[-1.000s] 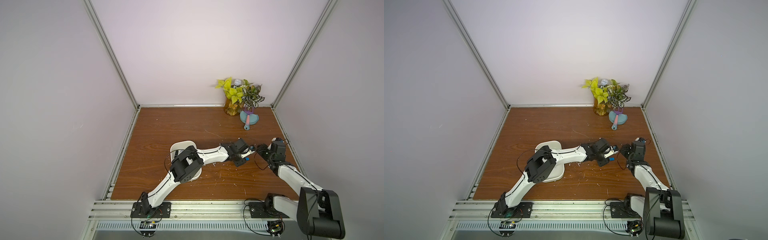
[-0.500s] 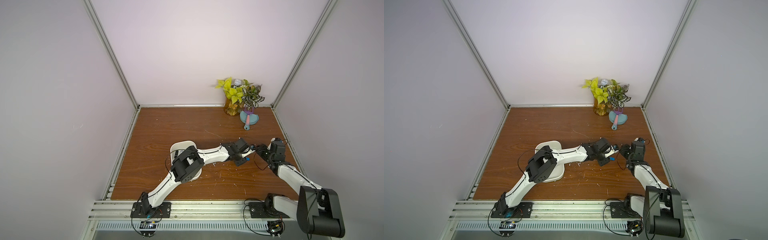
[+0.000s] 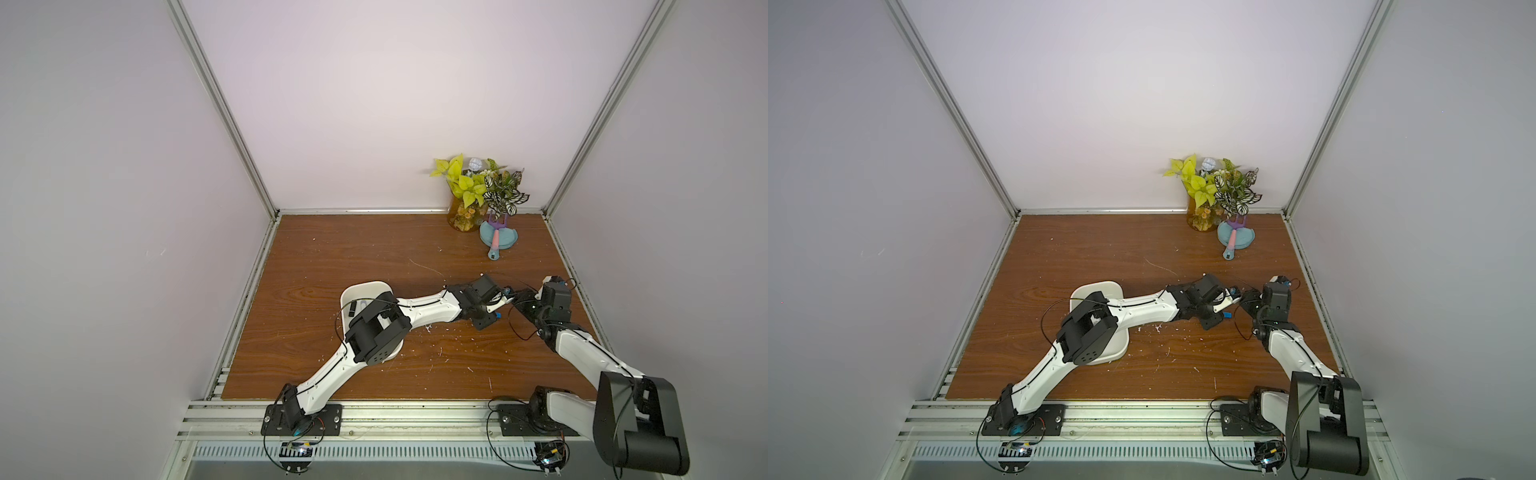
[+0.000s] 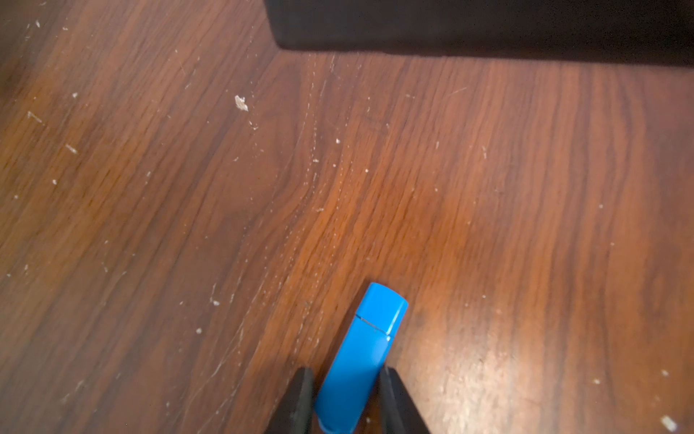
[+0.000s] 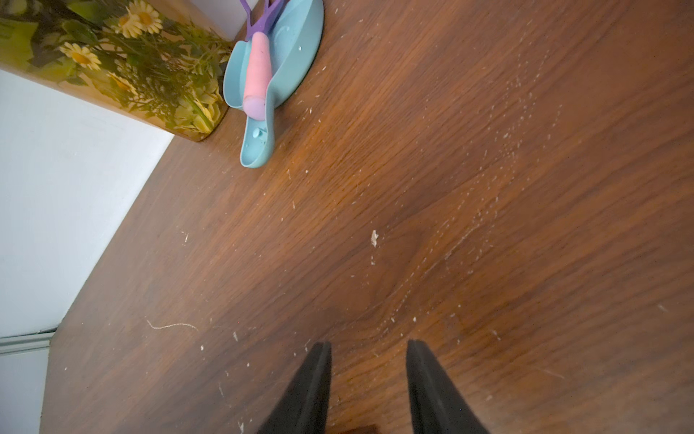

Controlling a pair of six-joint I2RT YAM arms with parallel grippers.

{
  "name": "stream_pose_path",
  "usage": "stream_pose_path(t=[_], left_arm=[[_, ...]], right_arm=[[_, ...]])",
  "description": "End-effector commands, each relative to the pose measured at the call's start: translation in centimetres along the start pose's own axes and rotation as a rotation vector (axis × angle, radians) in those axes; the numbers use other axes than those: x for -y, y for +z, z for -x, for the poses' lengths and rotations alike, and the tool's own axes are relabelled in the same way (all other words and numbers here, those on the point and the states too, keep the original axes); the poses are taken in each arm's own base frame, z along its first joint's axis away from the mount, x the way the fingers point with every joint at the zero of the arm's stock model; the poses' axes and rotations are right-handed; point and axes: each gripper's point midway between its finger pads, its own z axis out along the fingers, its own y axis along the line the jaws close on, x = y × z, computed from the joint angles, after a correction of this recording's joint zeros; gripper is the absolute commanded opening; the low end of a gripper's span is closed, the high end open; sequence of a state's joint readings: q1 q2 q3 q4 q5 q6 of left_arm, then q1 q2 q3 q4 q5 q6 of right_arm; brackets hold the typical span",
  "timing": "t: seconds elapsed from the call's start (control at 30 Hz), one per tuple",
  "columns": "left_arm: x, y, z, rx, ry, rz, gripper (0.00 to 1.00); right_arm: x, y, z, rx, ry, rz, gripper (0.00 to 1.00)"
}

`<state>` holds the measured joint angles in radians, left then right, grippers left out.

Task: Put the usb flash drive into the storage box
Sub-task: Pick up the USB flash from the center of the board.

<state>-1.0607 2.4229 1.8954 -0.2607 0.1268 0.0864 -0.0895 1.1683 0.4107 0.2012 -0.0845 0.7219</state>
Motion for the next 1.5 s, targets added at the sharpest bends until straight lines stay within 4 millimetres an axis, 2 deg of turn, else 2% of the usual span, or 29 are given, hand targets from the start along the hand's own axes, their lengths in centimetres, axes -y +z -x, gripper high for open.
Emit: stream_pose_path(t=[0.0,0.27,0.53,0.77,1.07,1.27,1.37,1.47], left_arm=[[2.5,3.1,-7.6,-0.210,-0.002,-0.081,0.29],[2.5,2.7,-8.6,-0.231,-0.017,-0.071,0.17],[2.0,0.6,-8.4,-0.198,-0.059,-0.025,0.01],[1.4,-2.4,-7.4,-0.139,-0.122,0.025,0.01],[-0.1,-8.7,-5.2,-0.008,-0.256,0.131,0.01],[-1.3,-14.9,-4.2,0.108,-0.380,0.213,0.01],[-2.9,-18.6,-4.9,0.145,-0.503,0.329,0.01],[-4.8,-22.7,-7.5,0.158,-0.676,0.479,0.01]], right_arm=[[-0.8,0.0,0.4,0.015,-0.002,0.040,0.39],[-0.8,-0.1,0.5,0.019,-0.003,0.039,0.39],[-0.8,0.0,0.4,0.016,-0.003,0.042,0.39],[-0.9,0.1,0.3,0.012,-0.003,0.044,0.39],[-1.0,0.2,0.2,0.005,-0.003,0.053,0.39],[-1.1,0.3,-0.1,-0.006,-0.001,0.062,0.39],[-1.1,0.3,-0.1,-0.009,0.000,0.064,0.40],[-1.0,0.4,-0.2,-0.012,0.002,0.062,0.39]])
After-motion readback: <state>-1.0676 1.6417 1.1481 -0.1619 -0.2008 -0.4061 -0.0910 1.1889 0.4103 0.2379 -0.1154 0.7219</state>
